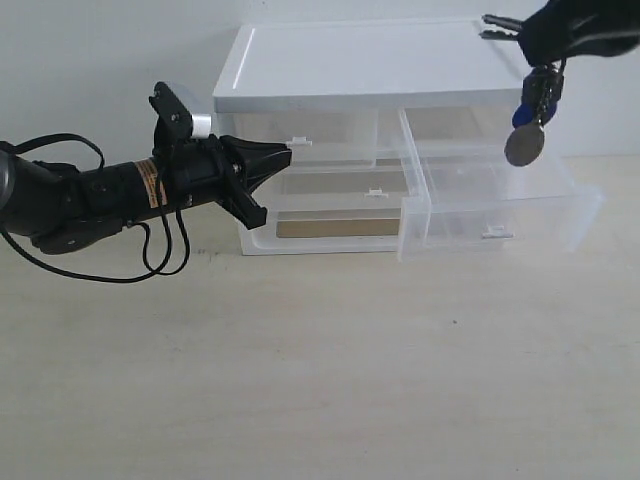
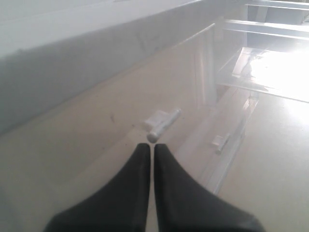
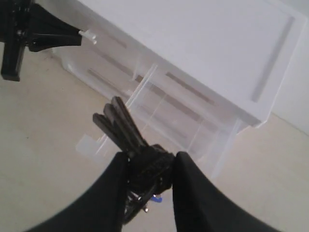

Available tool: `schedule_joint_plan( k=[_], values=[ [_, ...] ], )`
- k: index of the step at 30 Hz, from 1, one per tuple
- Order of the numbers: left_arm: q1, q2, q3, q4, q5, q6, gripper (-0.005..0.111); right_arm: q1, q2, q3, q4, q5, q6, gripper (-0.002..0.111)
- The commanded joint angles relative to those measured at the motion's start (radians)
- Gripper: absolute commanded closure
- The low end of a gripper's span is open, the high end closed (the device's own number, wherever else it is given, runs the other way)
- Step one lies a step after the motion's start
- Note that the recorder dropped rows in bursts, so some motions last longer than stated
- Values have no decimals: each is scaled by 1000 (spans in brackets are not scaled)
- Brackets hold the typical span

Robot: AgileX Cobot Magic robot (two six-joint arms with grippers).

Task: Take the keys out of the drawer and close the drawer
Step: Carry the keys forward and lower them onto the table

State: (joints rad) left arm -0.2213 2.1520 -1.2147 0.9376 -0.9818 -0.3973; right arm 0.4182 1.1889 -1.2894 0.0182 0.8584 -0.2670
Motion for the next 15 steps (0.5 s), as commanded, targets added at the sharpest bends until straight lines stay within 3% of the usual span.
schedule_joint_plan(
  k=[1, 8, 15],
  values=[
    [11, 1, -25, -235, 65, 9, 102, 41, -15, 100, 99, -72, -59, 108],
    [11, 1, -25, -235, 70, 9, 102, 211, 80, 212, 107, -129, -81, 108],
    [11, 1, -25, -237, 74, 9, 102, 222, 238, 220, 196, -160, -111, 108]
  ],
)
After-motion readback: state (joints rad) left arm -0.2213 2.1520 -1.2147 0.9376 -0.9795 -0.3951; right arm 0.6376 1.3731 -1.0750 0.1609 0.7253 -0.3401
